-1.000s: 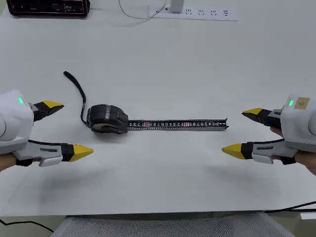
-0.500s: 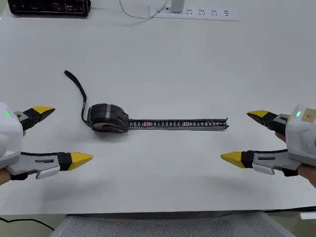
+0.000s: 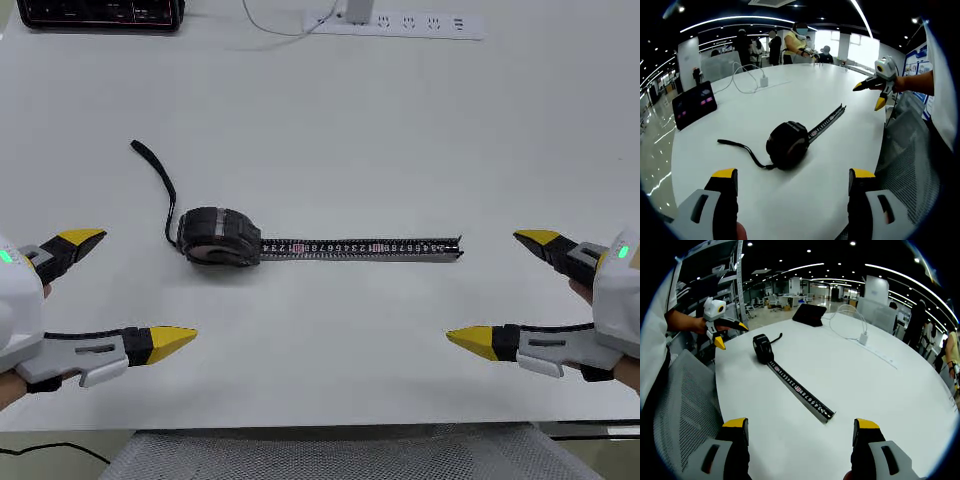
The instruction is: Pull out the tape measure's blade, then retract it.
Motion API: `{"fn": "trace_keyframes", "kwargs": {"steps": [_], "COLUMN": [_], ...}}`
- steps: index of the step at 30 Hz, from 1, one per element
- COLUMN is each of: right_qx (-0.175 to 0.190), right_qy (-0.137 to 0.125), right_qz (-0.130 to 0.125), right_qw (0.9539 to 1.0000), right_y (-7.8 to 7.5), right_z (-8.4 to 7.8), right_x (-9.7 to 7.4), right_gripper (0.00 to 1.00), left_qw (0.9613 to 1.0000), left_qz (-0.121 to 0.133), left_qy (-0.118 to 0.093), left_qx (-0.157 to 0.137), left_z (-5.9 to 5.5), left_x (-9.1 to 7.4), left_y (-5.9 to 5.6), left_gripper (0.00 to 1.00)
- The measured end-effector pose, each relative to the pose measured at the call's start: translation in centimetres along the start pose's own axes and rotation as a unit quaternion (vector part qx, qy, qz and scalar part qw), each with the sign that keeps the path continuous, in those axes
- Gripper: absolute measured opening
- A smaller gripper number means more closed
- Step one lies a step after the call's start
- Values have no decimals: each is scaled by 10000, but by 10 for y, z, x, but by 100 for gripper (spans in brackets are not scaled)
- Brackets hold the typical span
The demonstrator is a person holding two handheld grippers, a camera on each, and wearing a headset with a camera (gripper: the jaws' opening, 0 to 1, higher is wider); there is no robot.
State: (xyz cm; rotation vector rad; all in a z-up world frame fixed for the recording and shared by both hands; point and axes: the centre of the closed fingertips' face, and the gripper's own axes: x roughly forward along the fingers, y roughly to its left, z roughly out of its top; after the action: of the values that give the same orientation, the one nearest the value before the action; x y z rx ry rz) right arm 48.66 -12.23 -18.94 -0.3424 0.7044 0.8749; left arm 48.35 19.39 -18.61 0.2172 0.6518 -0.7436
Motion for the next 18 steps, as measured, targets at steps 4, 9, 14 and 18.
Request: {"fn": "trace_keyframes", "kwargs": {"steps": [4,9,14,18], "right_qx": [30,26,124,177], "right_qy": [-27,2,-69,-65], "right_qz": [13,5,-15,-44], "right_qw": [10000,10000,9999,9998], "right_y": [4,8,11,12], "right_z": [-2,-5,-7,-10], "right_x": [-2,-5,-7,-7], "right_gripper": [86,88,90,92], "left_qw": [10000,9999,9998,9995], "left_qz": [47,38,22,40], "left_qy": [-58,-53,-35,-49], "left_qx": [-45,-106,-191,-297], "left_z": [-1,-5,-10,-13], "left_x": [-3,-5,-6,-8], "left_y": [-3,-8,-14,-15], "left_gripper": [92,93,94,95]}}
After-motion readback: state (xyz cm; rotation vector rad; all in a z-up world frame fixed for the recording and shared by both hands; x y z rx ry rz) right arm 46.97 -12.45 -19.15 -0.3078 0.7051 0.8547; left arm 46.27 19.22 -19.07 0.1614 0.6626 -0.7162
